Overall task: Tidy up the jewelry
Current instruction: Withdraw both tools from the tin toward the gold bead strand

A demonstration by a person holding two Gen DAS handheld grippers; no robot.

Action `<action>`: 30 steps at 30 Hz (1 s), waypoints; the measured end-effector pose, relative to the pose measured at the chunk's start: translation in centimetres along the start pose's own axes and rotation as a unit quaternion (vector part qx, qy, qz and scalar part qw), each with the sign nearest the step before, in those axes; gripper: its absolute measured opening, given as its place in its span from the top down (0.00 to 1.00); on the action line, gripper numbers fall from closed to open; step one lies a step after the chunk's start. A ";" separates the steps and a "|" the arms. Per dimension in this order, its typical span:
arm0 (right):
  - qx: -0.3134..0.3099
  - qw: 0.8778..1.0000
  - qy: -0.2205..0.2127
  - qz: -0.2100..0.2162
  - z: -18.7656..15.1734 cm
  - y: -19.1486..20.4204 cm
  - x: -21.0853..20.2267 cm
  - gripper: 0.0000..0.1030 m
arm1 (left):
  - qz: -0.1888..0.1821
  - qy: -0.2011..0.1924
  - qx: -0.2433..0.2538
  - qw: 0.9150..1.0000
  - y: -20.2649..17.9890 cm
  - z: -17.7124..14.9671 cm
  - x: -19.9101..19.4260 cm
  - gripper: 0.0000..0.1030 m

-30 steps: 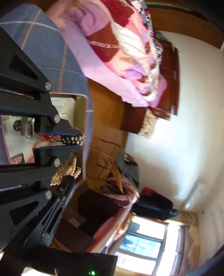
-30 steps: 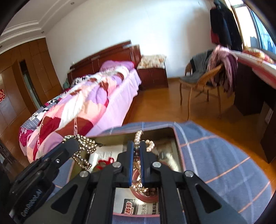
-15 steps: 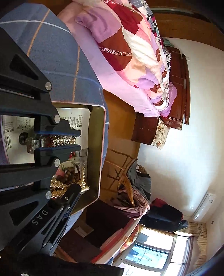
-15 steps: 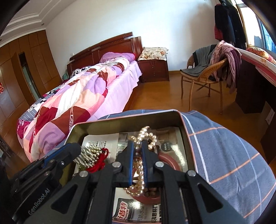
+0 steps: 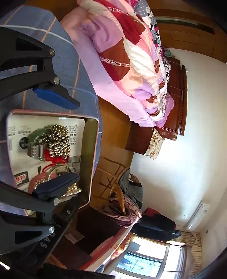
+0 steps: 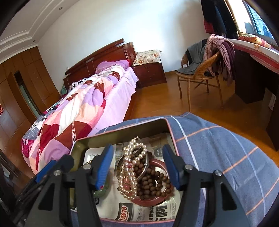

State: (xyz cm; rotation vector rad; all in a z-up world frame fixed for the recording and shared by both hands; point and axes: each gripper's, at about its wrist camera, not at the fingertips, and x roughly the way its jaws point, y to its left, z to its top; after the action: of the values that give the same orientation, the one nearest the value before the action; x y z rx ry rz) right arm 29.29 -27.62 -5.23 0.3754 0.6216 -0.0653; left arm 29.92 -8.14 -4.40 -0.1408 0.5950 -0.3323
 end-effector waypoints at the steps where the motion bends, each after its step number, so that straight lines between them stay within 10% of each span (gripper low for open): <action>1: 0.001 1.000 0.000 -0.003 -0.1 0.0 -0.2 0.29 | 0.001 0.003 0.001 1.000 0.1 0.0 -0.2 0.27; 5: -0.003 1.000 0.003 -0.005 -0.9 0.2 -1.3 0.16 | 0.006 0.009 0.005 1.000 0.6 -0.3 -1.6 0.27; 30: -0.065 0.996 0.051 -0.045 -8.5 3.0 -8.9 0.13 | 0.054 0.040 0.029 0.997 2.5 -7.8 -12.2 0.27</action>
State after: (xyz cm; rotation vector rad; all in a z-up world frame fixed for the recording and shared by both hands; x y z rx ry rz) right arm 17.86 -22.20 -5.49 0.2246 0.7400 -0.0917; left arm 16.62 -1.81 -4.97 -0.0404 0.6694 -0.2511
